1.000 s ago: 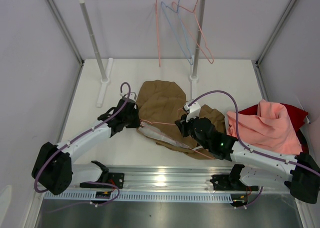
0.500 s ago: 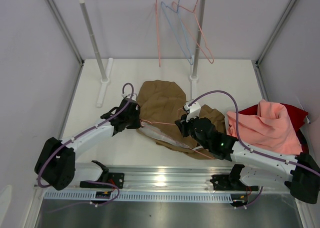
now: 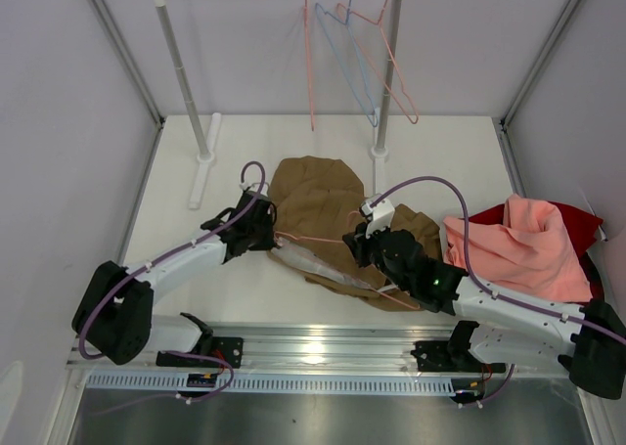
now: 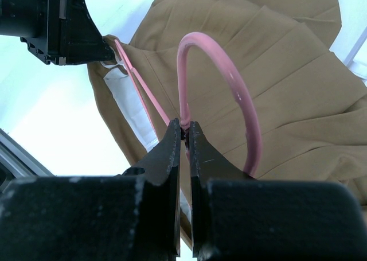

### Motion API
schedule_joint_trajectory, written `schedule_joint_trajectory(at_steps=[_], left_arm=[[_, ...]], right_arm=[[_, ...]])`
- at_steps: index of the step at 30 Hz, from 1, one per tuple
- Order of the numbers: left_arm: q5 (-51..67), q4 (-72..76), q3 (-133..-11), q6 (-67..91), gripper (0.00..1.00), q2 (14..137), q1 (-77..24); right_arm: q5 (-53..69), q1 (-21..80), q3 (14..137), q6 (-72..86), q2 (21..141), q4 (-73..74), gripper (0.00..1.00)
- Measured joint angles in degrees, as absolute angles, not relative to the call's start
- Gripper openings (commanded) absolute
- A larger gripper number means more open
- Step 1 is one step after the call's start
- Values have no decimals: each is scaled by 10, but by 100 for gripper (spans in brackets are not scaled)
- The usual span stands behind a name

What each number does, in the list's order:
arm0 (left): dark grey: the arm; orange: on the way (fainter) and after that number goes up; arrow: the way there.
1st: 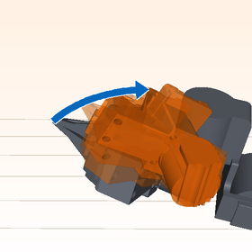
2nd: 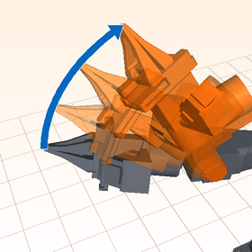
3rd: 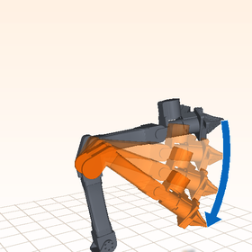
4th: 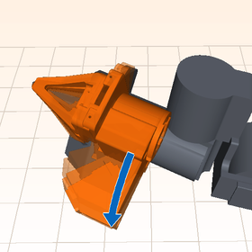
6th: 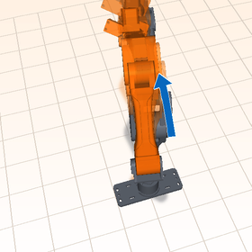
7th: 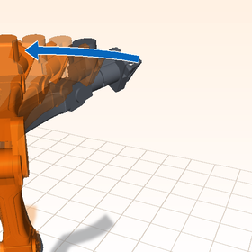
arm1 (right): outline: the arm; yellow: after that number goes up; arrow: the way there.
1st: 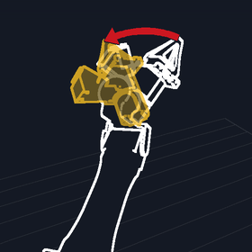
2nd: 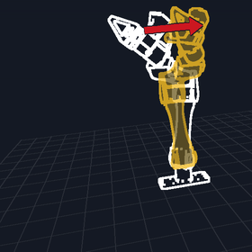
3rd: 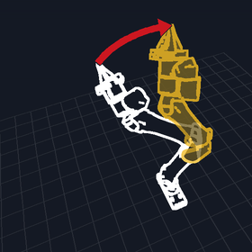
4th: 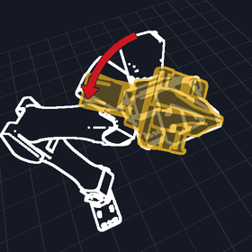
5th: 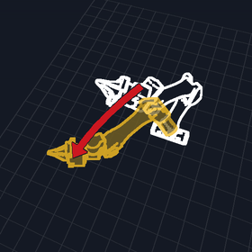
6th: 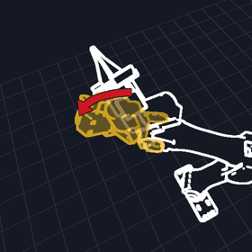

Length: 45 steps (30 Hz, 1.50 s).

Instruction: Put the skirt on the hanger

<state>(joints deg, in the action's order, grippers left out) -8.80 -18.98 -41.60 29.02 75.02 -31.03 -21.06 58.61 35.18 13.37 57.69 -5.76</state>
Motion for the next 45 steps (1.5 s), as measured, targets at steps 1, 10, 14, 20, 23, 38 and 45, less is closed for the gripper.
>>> schedule_joint_trajectory(at_steps=[1, 10, 14, 20, 23, 38, 45], left_arm=[[-89, -190, -417, 290, 1, 751, -310], [-91, -190, -434, 290, 0, 765, -310], [-95, -190, -438, 290, 0, 767, -310], [-103, -195, -450, 290, 0, 776, -310], [-104, -197, -452, 290, 0, 779, -310], [-106, -203, -459, 290, 0, 780, -310], [-106, -204, -459, 290, 0, 780, -310]], right_arm=[[-211, 586, 352, 134, 576, -57, 0], [-211, 586, 352, 134, 558, -50, 0], [-211, 587, 352, 134, 557, -48, 0], [-213, 589, 352, 134, 555, -45, 0], [-214, 590, 352, 134, 552, -45, 0], [-214, 598, 352, 134, 550, -44, 0], [-215, 599, 351, 134, 550, -44, 0]])
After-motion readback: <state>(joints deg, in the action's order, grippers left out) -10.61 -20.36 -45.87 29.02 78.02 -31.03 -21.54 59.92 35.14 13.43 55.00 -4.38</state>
